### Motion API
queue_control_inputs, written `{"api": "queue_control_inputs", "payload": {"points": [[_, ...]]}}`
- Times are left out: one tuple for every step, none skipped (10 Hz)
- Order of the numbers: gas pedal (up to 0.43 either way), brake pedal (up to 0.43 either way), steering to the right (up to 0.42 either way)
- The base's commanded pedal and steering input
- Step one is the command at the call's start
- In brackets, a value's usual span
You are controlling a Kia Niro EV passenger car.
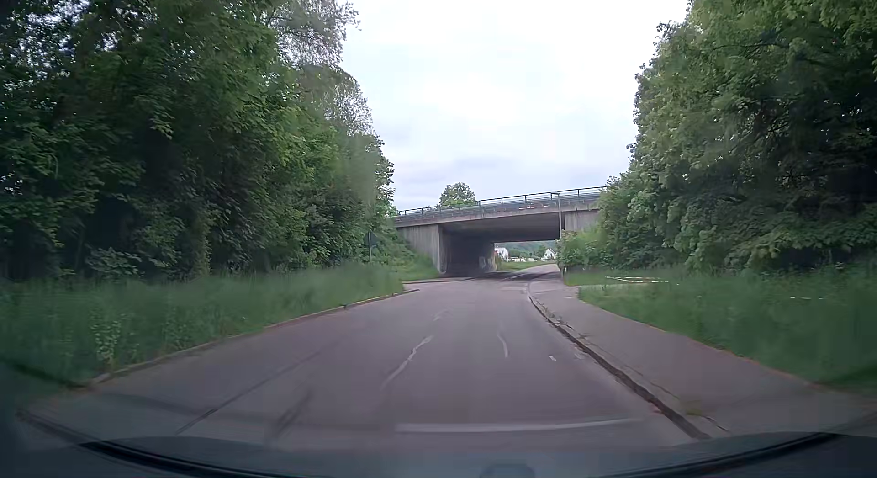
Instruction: Follow the waypoints while adhering to traffic rules and regulations
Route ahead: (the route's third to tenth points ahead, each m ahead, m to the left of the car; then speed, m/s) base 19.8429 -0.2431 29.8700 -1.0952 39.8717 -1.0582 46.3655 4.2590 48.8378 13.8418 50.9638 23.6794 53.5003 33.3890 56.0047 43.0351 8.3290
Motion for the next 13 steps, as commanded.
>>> {"api": "queue_control_inputs", "payload": {"points": [[0.000, 0.000, 0.008], [0.000, 0.000, 0.008], [0.000, 0.000, 0.008], [0.000, 0.000, 0.008], [0.000, 0.000, 0.008], [0.000, 0.000, 0.009], [0.000, 0.000, 0.009], [0.000, 0.000, 0.009], [0.000, 0.000, 0.008], [0.000, 0.000, 0.008], [0.000, 0.000, 0.009], [0.000, 0.000, 0.010], [0.000, 0.000, 0.009]]}}
